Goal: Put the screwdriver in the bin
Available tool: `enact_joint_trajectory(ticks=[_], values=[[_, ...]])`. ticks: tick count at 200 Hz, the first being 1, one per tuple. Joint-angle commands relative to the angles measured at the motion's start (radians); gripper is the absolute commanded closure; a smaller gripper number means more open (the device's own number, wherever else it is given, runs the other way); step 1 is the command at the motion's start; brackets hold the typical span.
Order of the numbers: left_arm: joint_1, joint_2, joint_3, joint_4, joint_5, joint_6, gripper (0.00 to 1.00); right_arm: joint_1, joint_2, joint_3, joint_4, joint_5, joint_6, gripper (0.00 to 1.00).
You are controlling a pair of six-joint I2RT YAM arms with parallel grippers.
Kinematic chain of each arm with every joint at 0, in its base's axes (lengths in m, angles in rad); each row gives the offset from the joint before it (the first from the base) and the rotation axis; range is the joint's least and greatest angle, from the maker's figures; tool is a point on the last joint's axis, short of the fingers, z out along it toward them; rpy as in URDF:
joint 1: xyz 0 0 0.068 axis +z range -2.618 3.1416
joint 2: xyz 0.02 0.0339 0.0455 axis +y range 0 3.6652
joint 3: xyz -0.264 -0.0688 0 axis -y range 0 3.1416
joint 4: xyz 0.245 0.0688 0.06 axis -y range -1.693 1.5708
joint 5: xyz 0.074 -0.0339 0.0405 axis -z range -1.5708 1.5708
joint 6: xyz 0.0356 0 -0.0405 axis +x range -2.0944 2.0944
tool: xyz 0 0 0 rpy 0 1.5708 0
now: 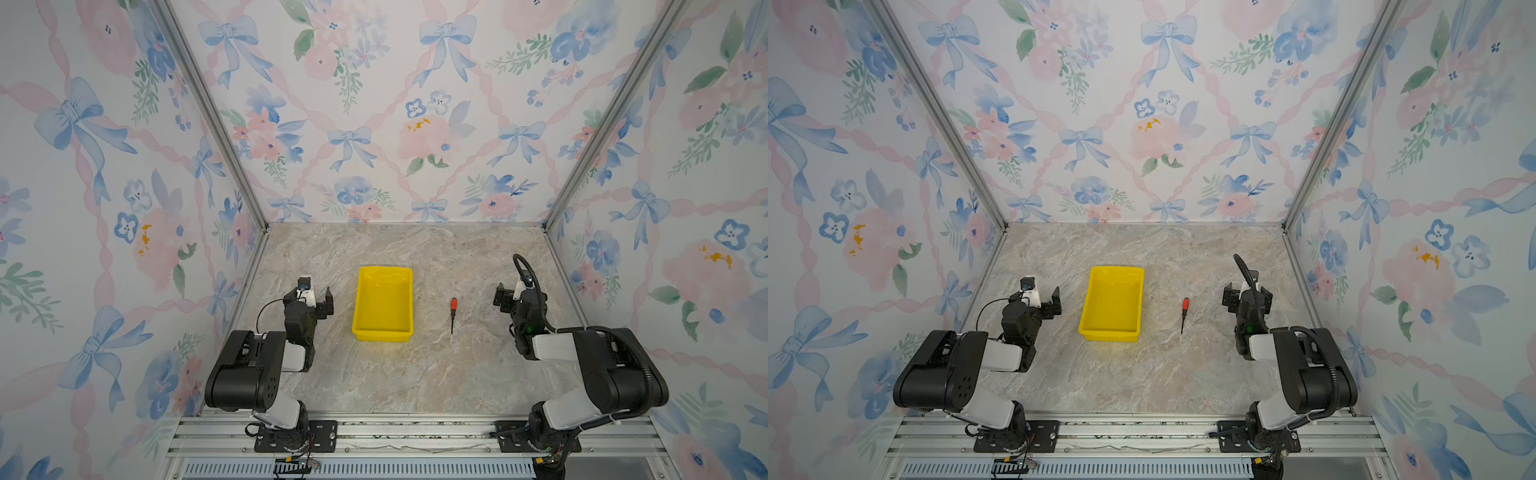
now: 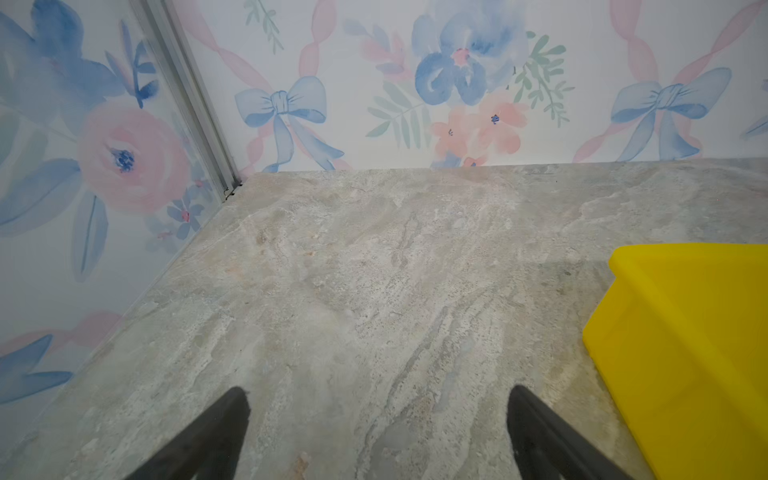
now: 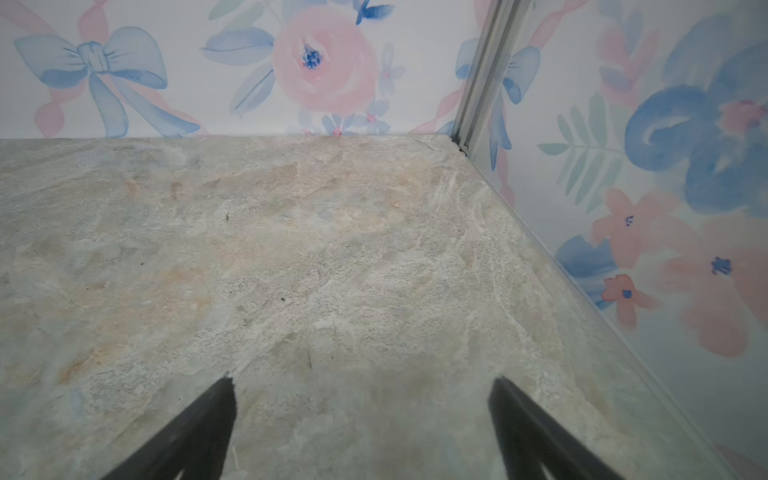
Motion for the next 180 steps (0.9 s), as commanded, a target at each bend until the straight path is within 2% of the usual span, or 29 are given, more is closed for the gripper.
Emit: enact_joint_trajectory(ticks=[1,180], values=[[0.0,0.013,-0.008,0.021,0.008,-0.011,0.03,0.008,0.01,-0.013,0.031,0.018,0.003,0.03],[0.0,0.012,-0.011,0.021,0.006,-0.014,0.03,-0.012,0.006,-0.013,0.026,-0.036,0.011,0.03]])
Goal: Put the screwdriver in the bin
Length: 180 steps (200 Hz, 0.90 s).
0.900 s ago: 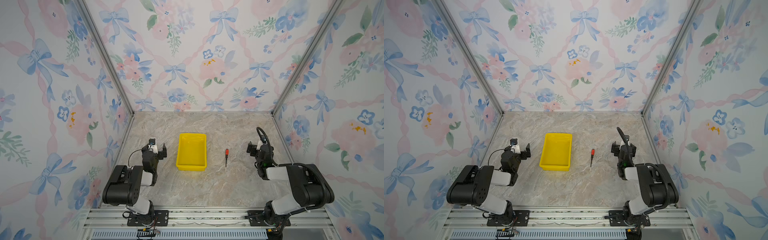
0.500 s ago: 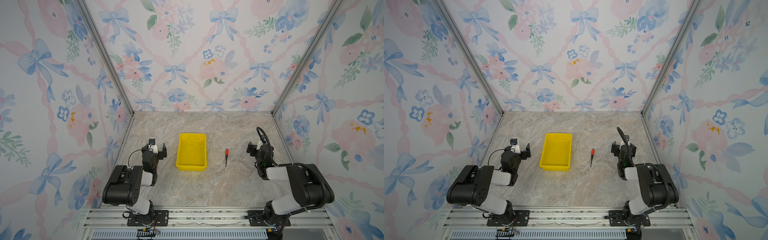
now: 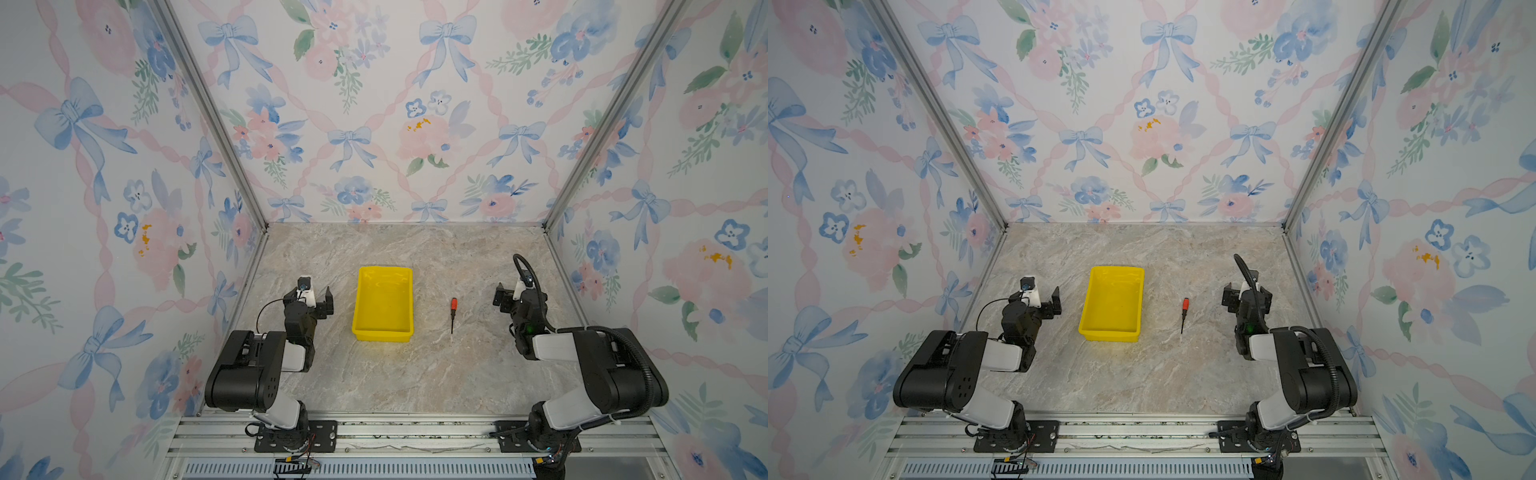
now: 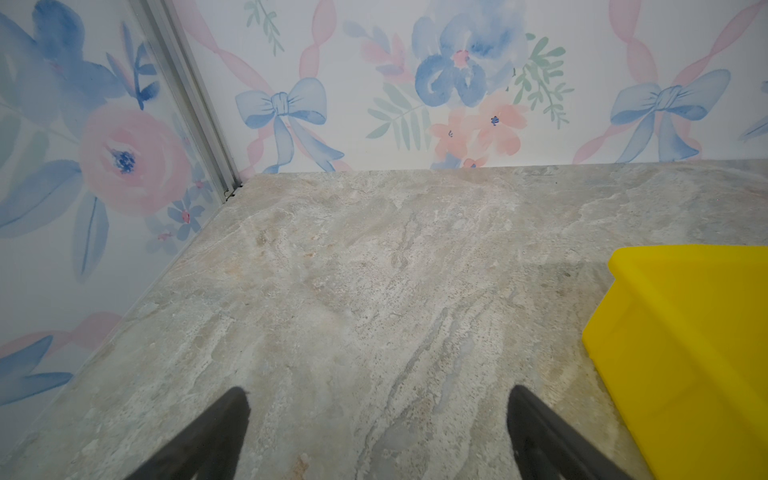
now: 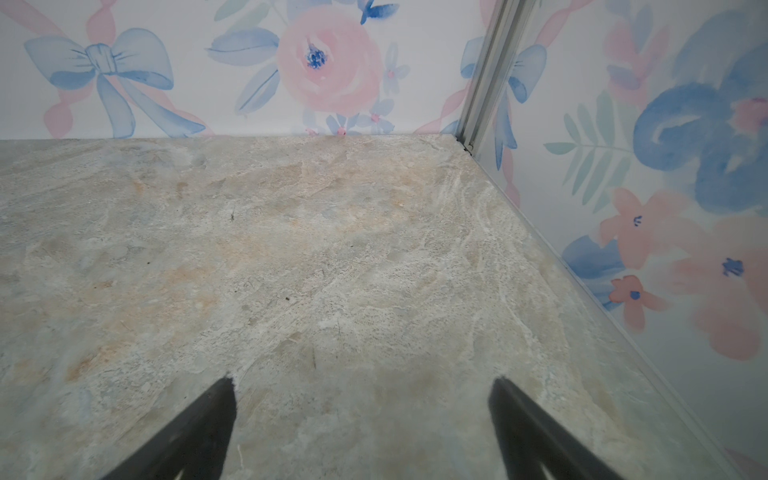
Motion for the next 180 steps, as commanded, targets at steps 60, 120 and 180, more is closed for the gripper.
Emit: enact_joint_trajectory(ticks=[60,120,180], values=[[0.002,-0.111,-0.032,-0.039,-0.048,-0.03,0.03,-0.003,-0.108,-0.098,0.084,-0.087,-0.02,0.03],[0.0,-0.212,-0.03,-0.189,-0.076,-0.066,0.02,0.002,-0.125,-0.073,0.028,-0.104,-0.028,0.03],[0.001,-0.409,0.067,-0.593,-0.118,-0.143,0.02,0.143,-0.383,0.105,-0.514,-0.03,-0.105,0.03]])
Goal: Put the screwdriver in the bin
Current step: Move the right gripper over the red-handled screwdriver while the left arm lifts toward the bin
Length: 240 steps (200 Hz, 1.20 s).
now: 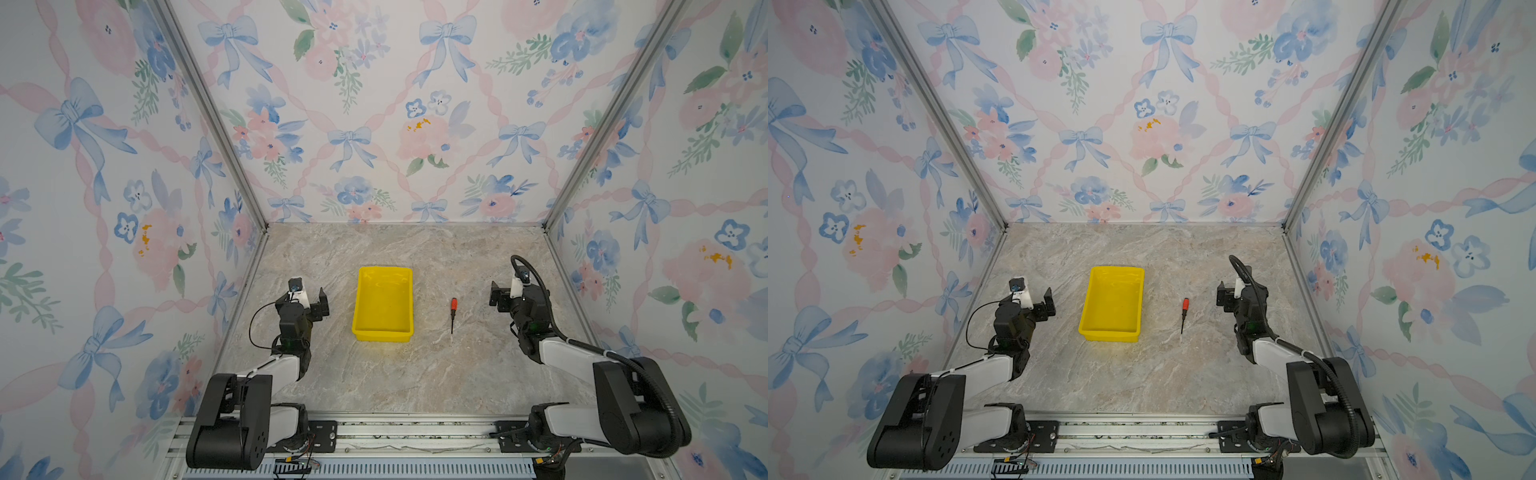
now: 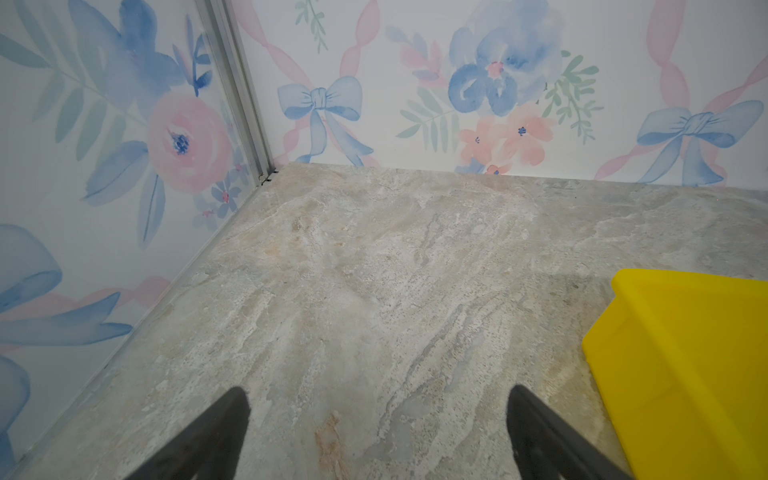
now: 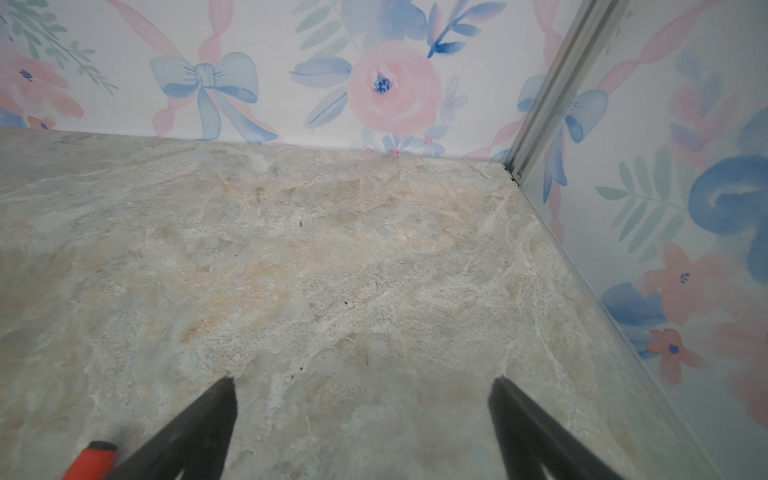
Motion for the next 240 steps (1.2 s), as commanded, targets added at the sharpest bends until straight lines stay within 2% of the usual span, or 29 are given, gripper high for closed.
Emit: enact_joint_trajectory(ticks=[1,28,50,72,99,114,145,183,240], values=[[0.0,-0.076,0.069,-0.227,-0.032,-0.062,0.02,0.063,-0.121,0.054,-0.223,0.072,-0.035,0.03],[-0.001,-0.109,0.151,-0.488,-0.019,-0.126,0.02,0.079,-0.25,0.143,-0.53,0.19,0.113,0.03],[-0.003,-0.136,0.193,-0.608,0.047,-0.178,0.03,0.074,-0.298,0.235,-0.784,0.255,0.27,0.03],[-0.016,-0.156,0.226,-0.681,0.123,-0.226,0.03,0.073,-0.296,0.321,-0.963,0.207,0.359,0.03],[-0.057,-0.159,0.258,-0.732,0.17,-0.265,0.03,0.089,-0.239,0.395,-1.084,0.094,0.431,0.03],[-0.077,-0.15,0.265,-0.732,0.211,-0.274,0.02,0.123,-0.186,0.445,-1.151,0.07,0.459,0.03],[-0.127,-0.117,0.291,-0.732,0.29,-0.272,0.03,0.248,-0.064,0.545,-1.24,0.12,0.491,0.03],[-0.154,-0.084,0.319,-0.738,0.387,-0.27,0.03,0.325,0.043,0.573,-1.228,0.105,0.596,0.03],[-0.172,-0.14,0.31,-0.739,0.447,-0.256,0.03,0.356,0.285,0.651,-1.183,0.081,0.661,0.03]])
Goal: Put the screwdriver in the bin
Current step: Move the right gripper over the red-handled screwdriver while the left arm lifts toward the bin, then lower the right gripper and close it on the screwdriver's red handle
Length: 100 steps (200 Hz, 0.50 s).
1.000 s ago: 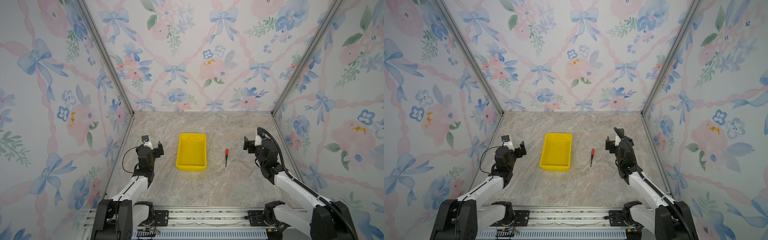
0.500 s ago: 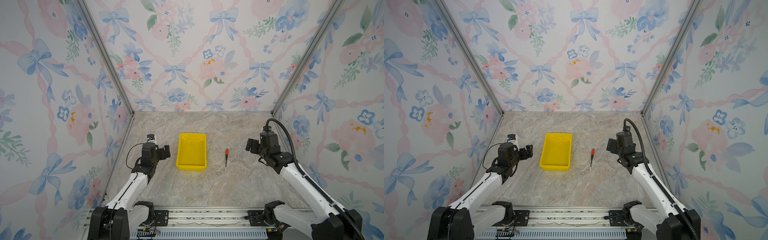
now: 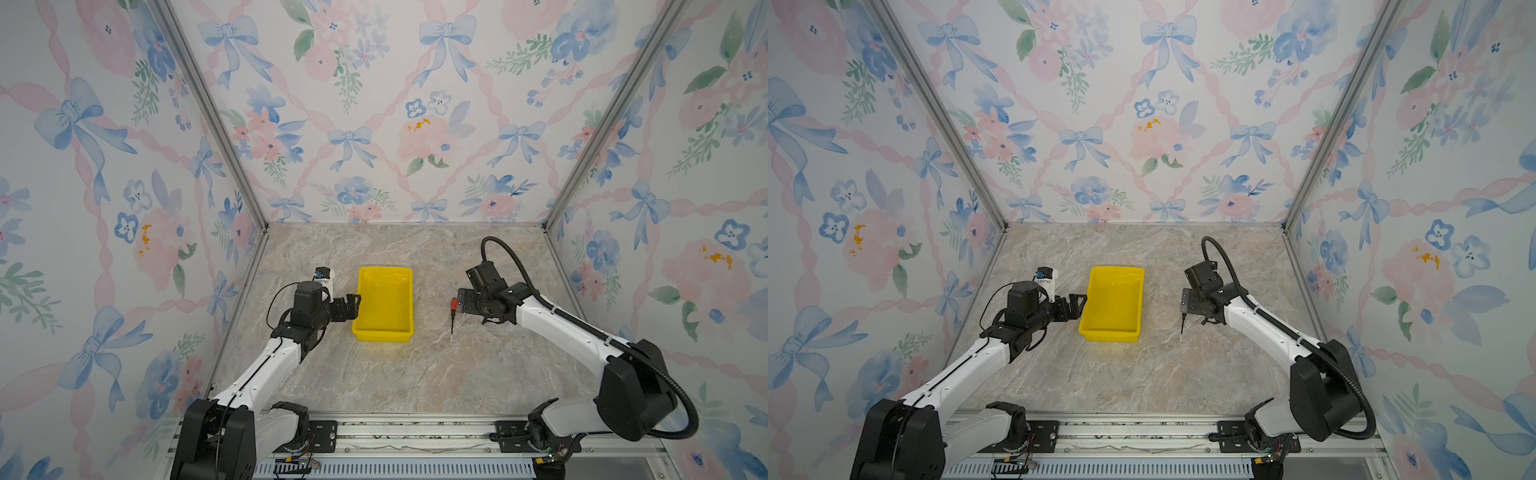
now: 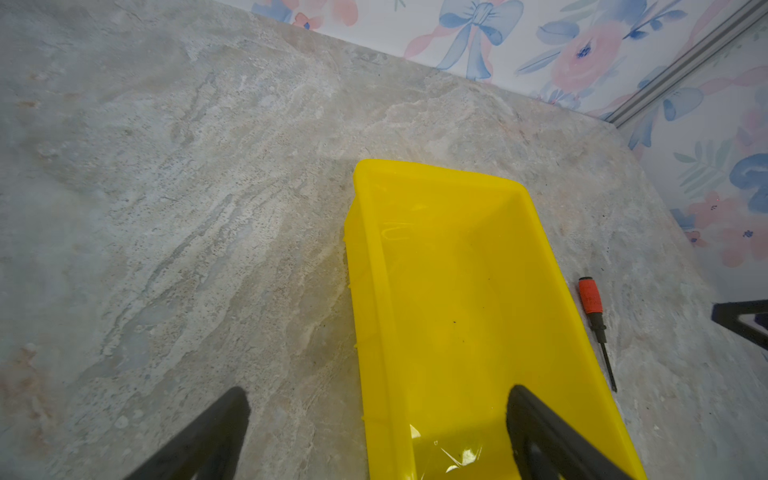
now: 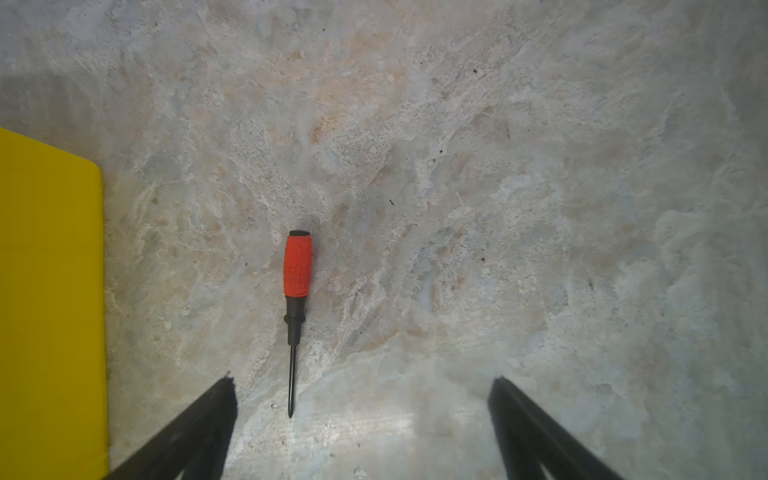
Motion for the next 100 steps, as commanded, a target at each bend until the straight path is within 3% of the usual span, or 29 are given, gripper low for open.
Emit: enact_joint_trajectory(ticks=[1,50,100], values=[[-0.007,-0.047,0.011,-0.01,0.052,0.006,0.03,0.011,0.081,0.056,0.009,-0.017,0.043,0.03],[-0.008,-0.173,-0.04,-0.01,0.142,0.037,0.02,0.003,0.297,0.195,0.03,-0.053,0.029,0.0],[-0.011,-0.175,-0.058,0.001,0.14,0.026,0.03,-0.011,0.431,0.287,0.02,-0.077,0.035,0.07]])
